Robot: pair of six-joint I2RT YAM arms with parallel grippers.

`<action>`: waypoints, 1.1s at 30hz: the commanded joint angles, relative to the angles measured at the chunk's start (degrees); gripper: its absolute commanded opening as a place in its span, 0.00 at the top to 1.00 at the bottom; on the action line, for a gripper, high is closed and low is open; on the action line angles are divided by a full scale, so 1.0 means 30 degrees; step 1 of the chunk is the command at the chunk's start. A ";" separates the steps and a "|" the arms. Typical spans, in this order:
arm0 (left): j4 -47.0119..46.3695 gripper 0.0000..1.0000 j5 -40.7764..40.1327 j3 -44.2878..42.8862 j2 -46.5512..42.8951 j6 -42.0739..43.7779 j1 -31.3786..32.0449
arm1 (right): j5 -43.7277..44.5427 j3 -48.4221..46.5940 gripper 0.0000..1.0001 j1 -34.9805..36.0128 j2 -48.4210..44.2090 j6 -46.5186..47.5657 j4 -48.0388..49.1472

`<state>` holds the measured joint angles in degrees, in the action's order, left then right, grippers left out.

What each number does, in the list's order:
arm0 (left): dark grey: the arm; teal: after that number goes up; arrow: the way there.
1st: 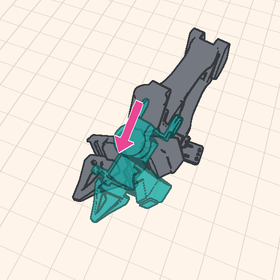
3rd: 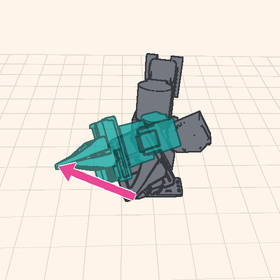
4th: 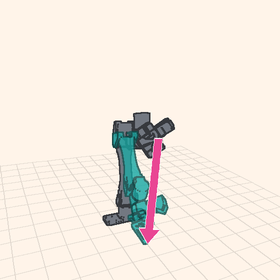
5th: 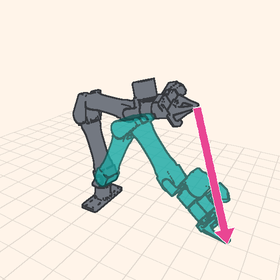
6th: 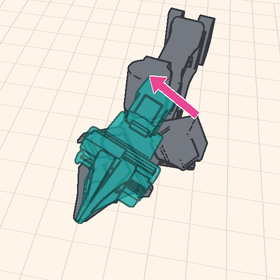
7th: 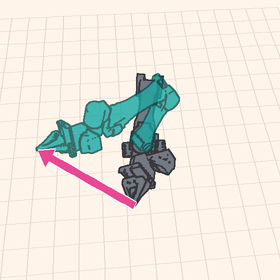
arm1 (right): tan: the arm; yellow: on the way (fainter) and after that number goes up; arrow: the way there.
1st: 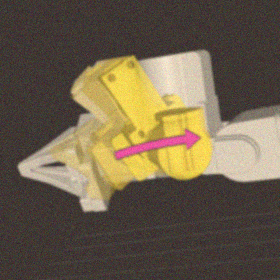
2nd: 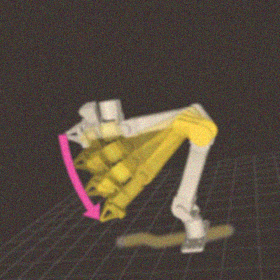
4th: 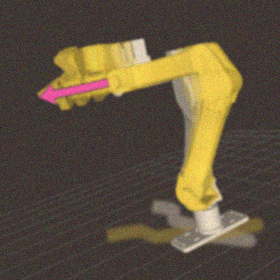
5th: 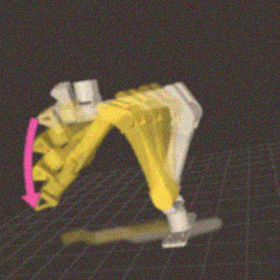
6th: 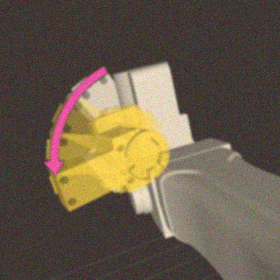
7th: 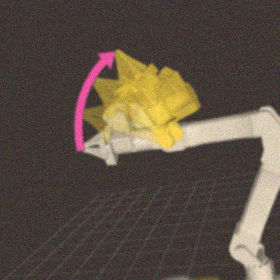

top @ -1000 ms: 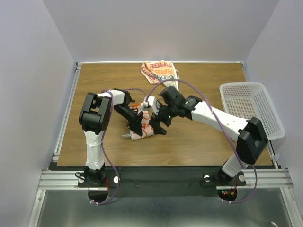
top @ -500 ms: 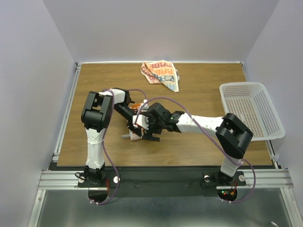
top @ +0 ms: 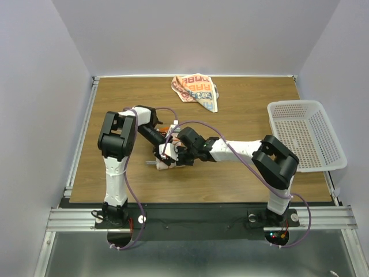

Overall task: Roll the towels
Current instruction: Roll the towel

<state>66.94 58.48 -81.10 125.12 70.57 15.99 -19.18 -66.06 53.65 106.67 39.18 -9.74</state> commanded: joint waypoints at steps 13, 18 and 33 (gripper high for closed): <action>-0.5610 0.36 -0.3115 0.1104 -0.9125 0.0152 -0.4037 | -0.5351 -0.3670 0.99 -0.0627 0.2585 -0.6142 -0.6038; -1.0437 0.37 -0.3230 0.4437 -1.1529 -0.3155 -0.6265 | -0.6583 -0.5543 0.99 -0.0773 0.3582 -0.7461 -0.7883; -1.0739 0.63 -0.1739 0.4154 -0.7080 -0.8228 -0.4634 | -0.7815 -0.7656 0.99 -0.0773 0.5633 -0.7552 -1.0200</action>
<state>35.51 49.84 -67.72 102.50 50.37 -0.12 -42.52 -87.61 50.96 121.25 16.69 -34.87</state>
